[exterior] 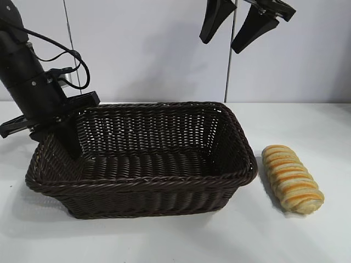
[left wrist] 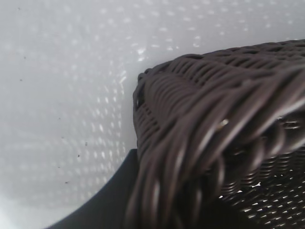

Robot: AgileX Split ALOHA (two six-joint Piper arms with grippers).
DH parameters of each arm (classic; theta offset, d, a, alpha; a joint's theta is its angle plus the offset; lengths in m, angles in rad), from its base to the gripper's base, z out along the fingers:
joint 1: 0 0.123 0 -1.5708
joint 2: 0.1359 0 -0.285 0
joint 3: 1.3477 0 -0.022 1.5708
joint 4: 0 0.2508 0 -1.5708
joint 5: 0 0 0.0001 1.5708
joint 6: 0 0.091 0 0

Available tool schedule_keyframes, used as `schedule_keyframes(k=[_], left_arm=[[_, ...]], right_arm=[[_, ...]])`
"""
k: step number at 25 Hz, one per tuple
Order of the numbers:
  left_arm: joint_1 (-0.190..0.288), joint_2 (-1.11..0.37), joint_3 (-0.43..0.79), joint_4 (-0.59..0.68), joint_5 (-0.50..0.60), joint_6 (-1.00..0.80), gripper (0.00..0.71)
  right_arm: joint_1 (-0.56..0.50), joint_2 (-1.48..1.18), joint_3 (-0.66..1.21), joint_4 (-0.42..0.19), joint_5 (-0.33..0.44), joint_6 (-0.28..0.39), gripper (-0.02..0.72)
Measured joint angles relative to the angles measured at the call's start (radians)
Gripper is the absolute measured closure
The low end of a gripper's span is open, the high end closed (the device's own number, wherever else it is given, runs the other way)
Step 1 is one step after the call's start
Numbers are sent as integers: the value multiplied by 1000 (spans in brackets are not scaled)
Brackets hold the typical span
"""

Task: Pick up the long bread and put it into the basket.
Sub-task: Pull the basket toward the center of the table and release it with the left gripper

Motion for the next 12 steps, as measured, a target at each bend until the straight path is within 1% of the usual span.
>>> schedule_keyframes(k=[7, 12], left_arm=[[0, 0, 0, 0, -15, 2, 604], [0, 0, 0, -2, -48, 3, 604]], right_arm=[[0, 0, 0, 0, 0, 14, 218], [0, 0, 0, 0, -1, 14, 218]])
